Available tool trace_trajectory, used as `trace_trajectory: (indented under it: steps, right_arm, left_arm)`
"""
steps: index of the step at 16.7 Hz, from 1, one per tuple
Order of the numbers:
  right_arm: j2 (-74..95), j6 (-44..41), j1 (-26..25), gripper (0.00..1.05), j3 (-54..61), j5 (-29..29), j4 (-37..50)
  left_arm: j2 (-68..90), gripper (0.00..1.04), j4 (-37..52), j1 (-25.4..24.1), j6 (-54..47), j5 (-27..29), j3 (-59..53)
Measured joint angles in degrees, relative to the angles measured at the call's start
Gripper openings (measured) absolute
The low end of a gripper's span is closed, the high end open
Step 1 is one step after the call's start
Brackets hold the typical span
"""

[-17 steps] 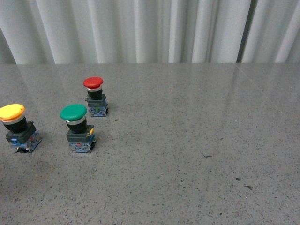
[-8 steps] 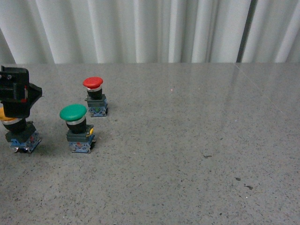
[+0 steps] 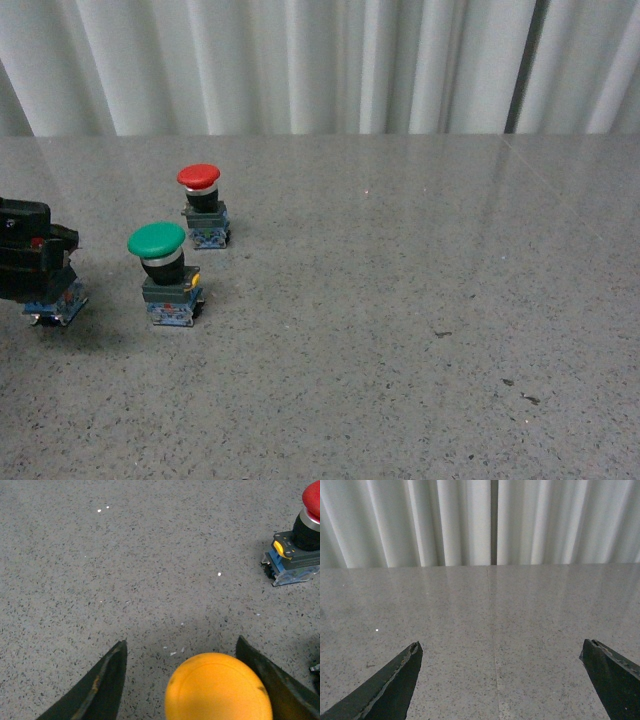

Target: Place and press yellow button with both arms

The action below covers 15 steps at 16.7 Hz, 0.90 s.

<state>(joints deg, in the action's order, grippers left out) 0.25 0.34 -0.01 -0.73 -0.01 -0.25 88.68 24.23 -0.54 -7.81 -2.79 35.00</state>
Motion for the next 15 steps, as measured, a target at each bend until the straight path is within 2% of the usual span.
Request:
trace_trajectory:
  steps: [1,3,4,8,11,15]
  right_arm:
    - [0.0,-0.02,0.0,0.98,0.0,0.0,0.0]
    - [0.0,0.0,0.0,0.98,0.0,0.0,0.0]
    - [0.0,0.0,0.0,0.98,0.0,0.0,0.0]
    - [0.0,0.0,0.0,0.98,0.0,0.0,0.0]
    - [0.0,0.0,0.0,0.98,0.0,0.0,0.0]
    - [0.0,-0.02,0.0,0.98,0.0,0.0,0.0]
  left_arm:
    - [0.0,0.59,0.0,0.09,-0.04,0.0,0.0]
    - [-0.57,0.4,-0.68,0.63,-0.13,0.24,0.02]
    - [-1.42,0.35,-1.33,0.96,-0.15,0.55,0.02]
    - [-10.6,0.34,-5.51,4.9,0.44,2.23,2.34]
    - [-16.92,0.34,-5.25,13.55,3.93,6.95,9.03]
    - [-10.32,0.34,-6.43,24.65,11.63,13.73,15.3]
